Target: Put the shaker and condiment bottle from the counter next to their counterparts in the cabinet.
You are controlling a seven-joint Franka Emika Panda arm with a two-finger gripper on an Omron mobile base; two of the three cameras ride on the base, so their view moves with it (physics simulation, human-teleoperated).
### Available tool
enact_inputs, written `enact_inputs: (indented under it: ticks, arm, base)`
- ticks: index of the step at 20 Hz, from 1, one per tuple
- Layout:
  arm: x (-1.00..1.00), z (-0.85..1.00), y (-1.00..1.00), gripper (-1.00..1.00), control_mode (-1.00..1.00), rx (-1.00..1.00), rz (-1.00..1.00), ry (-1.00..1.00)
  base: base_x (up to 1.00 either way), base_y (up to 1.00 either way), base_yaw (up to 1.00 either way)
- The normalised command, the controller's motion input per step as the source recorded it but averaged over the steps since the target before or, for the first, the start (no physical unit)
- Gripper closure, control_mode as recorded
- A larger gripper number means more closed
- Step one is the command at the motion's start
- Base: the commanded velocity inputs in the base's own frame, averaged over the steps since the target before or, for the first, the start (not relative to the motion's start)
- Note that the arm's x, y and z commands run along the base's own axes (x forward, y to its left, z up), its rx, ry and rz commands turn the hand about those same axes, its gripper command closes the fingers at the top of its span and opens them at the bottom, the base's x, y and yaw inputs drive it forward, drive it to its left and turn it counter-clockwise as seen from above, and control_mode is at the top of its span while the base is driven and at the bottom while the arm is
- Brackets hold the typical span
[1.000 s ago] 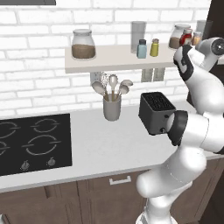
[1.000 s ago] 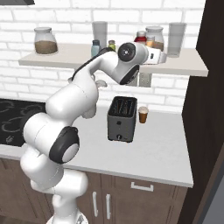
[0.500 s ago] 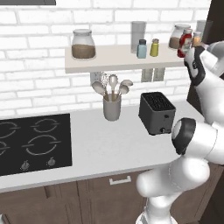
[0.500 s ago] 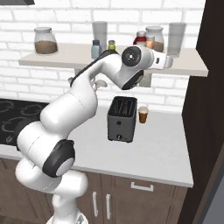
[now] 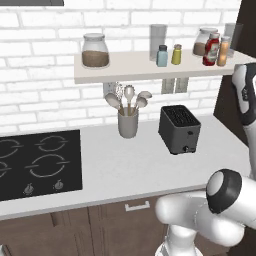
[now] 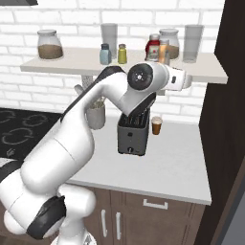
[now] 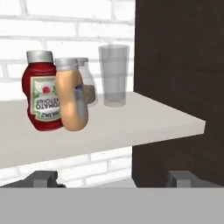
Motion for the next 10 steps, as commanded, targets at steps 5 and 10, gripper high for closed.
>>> enact_inputs:
  ticks: [5,10]
  arm:
    - [-1.00,0.06,0.04,-1.00,-1.00,0.00,0.00,0.00]
    - [-1.00,0.00,0.13,-1.00,-1.00,0.00,0.00,0.00]
  base:
    - [0.00,0.00,0.00]
    - [0.00,0.00,0.00]
